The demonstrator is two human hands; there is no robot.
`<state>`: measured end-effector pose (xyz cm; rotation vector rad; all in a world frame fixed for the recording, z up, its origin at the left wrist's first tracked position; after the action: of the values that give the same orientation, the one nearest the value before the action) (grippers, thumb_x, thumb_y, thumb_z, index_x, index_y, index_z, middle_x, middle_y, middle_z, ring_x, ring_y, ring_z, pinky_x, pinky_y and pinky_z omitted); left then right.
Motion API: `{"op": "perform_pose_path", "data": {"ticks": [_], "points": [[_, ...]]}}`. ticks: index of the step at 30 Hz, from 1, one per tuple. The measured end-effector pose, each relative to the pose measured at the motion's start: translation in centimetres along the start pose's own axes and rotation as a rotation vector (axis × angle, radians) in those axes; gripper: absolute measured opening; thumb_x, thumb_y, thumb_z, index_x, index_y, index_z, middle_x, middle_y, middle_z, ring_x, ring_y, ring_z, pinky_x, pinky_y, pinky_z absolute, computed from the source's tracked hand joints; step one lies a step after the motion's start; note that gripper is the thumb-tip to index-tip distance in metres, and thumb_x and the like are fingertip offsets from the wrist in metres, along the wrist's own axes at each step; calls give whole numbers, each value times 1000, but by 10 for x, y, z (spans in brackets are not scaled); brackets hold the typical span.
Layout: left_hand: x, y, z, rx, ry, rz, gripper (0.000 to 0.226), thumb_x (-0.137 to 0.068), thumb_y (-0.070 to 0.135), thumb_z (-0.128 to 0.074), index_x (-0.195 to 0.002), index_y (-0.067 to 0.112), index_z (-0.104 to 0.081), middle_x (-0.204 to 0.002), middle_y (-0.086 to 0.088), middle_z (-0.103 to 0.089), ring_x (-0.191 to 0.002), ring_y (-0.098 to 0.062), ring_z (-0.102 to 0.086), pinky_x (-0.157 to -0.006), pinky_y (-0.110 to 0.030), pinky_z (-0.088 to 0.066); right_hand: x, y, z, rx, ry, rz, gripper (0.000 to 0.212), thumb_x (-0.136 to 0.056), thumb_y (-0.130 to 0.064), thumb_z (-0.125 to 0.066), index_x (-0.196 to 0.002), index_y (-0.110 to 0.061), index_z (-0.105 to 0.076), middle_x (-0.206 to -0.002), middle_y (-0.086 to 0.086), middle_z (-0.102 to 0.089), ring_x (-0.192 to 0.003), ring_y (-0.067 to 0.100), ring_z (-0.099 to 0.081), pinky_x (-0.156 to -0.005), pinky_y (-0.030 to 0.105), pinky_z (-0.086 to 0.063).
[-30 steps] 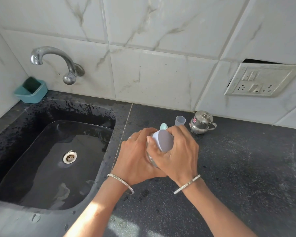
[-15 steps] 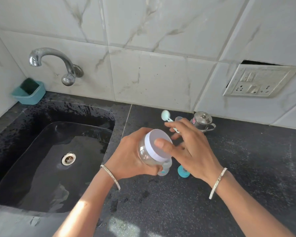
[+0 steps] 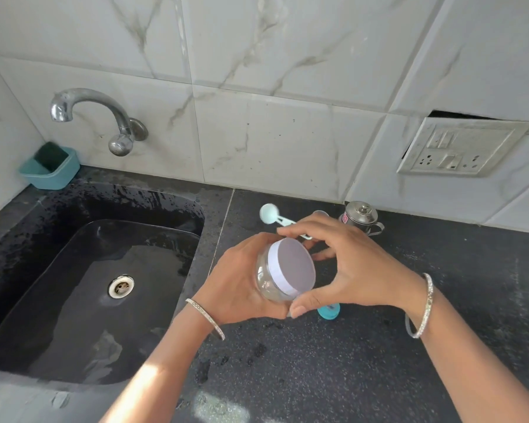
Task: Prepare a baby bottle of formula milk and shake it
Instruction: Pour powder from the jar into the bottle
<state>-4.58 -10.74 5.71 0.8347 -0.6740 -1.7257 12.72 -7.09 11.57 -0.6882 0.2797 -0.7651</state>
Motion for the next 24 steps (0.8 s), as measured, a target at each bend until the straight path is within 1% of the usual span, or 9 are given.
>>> {"op": "perform_pose_path", "data": {"ticks": [2,4,7,9,11,14,17,20,24], "points": [[0,-1,-1,-31,14,14,90,-48,56,-85,-128,27,-53,-114,17,-65,-101,-4,-64,-85,-31,-54,-1,-2,-1,-20,129,-52,98,-53,-63,-94,-141,-32,-62,-121,-24,-58,-103,5,-68,-87,34,-63],[0,-1,-3,-61,36,45,90,-47,56,-80,-128,30,-51,-117,17,-64,-103,-7,-63,-88,-37,-54,-2,-7,-1,58,285,-134,103,-49,-82,-76,-136,-27,-68,-117,-20,-63,-90,3,-72,-86,36,-61],[-1,-1,-5,-142,65,52,92,-46,59,-75,-129,33,-48,-122,18,-61,-110,-11,-61,-91,-42,-53,-5,-10,-8,222,255,-254,103,-51,-93,-61,-130,-28,-72,-111,-14,-68,-90,9,-69,-86,35,-56],[-2,-2,-5,-189,75,40,93,-45,62,-72,-129,33,-47,-123,18,-60,-112,-13,-60,-90,-43,-52,-7,-10,-8,220,217,-273,84,-59,-89,-69,-119,-31,-76,-103,-12,-69,-90,11,-67,-81,35,-55],[-3,-3,-7,-179,58,45,94,-45,62,-72,-130,33,-46,-123,17,-60,-112,-14,-60,-90,-44,-52,-8,-11,-6,174,173,-235,71,-61,-71,-88,-120,-33,-75,-105,-15,-67,-97,10,-66,-84,36,-56],[-4,-6,-8,-116,47,51,92,-44,59,-77,-127,34,-47,-117,18,-61,-105,-12,-62,-86,-42,-54,-6,-9,-2,80,131,-111,73,-60,-44,-100,-126,-30,-71,-117,-18,-64,-109,9,-64,-94,41,-57],[-6,-11,-6,-71,28,49,88,-46,52,-85,-124,34,-50,-111,19,-62,-101,-6,-63,-85,-38,-55,-1,1,2,25,102,36,74,-62,-32,-101,-129,-26,-70,-123,-18,-62,-117,12,-63,-99,42,-57],[-6,-17,-1,-27,26,55,86,-48,47,-90,-124,33,-54,-110,19,-66,-100,-2,-64,-86,-34,-54,2,25,16,-128,182,106,73,-64,-33,-100,-131,-28,-70,-126,-20,-61,-124,10,-62,-98,25,-58],[-2,-24,4,40,88,79,83,-50,54,-87,-125,36,-54,-112,22,-67,-105,-2,-64,-90,-28,-52,8,81,24,-244,494,-72,66,-64,-55,-94,-123,-39,-69,-125,-21,-66,-109,3,-70,-82,12,-56]]}}
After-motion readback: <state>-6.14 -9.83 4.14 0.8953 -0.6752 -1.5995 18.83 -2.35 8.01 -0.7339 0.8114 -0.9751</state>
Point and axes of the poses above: each hand's wrist, its own x-axis away from the middle knuckle, its own z-axis out of the back of the hand, y = z × x, the point moved 4 cm from there along -x, towards the middle knuckle
